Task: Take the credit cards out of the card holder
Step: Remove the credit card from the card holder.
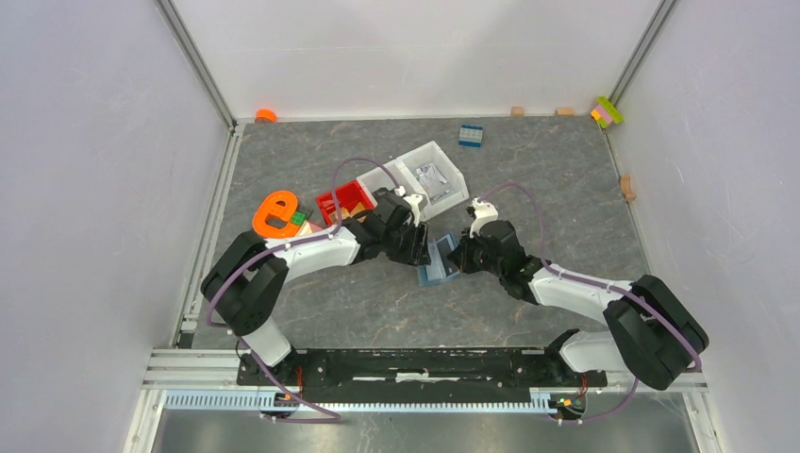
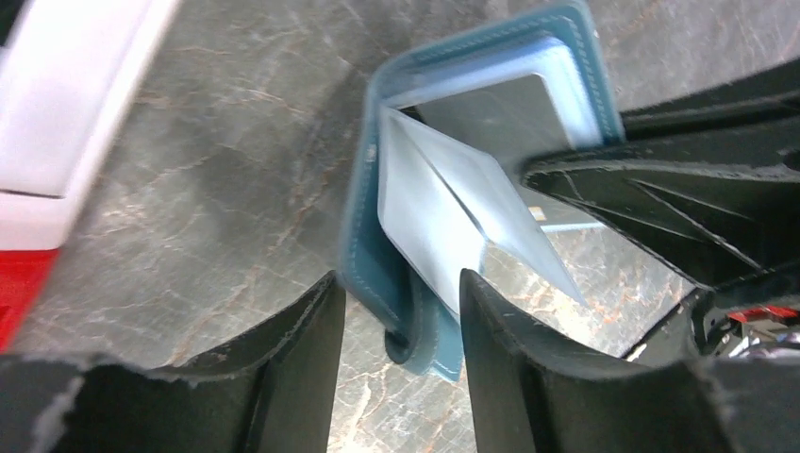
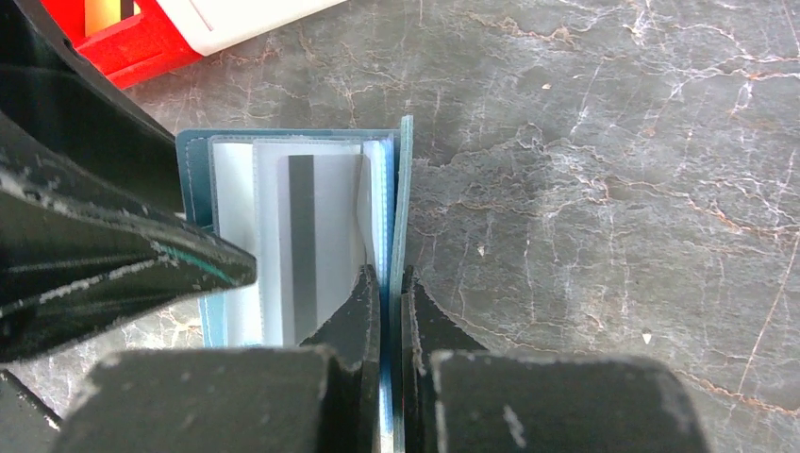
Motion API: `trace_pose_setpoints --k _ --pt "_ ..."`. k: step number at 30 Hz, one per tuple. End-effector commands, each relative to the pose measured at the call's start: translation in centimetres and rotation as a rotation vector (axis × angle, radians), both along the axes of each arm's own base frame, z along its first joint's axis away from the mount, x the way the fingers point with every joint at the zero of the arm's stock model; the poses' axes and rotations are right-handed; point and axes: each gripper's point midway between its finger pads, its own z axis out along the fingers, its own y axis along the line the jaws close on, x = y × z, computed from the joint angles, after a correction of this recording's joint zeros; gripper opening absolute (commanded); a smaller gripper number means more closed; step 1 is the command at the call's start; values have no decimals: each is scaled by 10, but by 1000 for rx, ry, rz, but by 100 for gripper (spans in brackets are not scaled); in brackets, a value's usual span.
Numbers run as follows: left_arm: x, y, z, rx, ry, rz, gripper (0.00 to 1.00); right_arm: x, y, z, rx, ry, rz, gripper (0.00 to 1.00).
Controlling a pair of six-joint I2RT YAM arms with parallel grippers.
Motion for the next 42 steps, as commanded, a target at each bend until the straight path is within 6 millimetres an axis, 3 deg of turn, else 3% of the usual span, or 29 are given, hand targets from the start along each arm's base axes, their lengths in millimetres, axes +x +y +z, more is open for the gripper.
trace_pose_setpoints --k 1,7,11,25,34,38,42 --pt "16 11 17 -39 -34 91 56 7 -3 13 24 -48 -34 0" --pt "17 11 21 -91 -29 97 57 6 -1 13 29 -47 -29 0" --pt "6 -9 31 -213 -4 10 74 6 0 13 36 -46 -24 0" --pt "-3 -21 32 -277 34 -56 85 3 7 13 63 -35 10 0" --pt "4 -16 17 -197 52 -19 57 3 2 17 70 -55 -19 0" --pt "7 -14 19 -196 42 -13 42 3 -2 25 112 -81 -37 0" --pt "7 -11 27 -207 22 -6 34 2 -4 27 139 -87 -39 0"
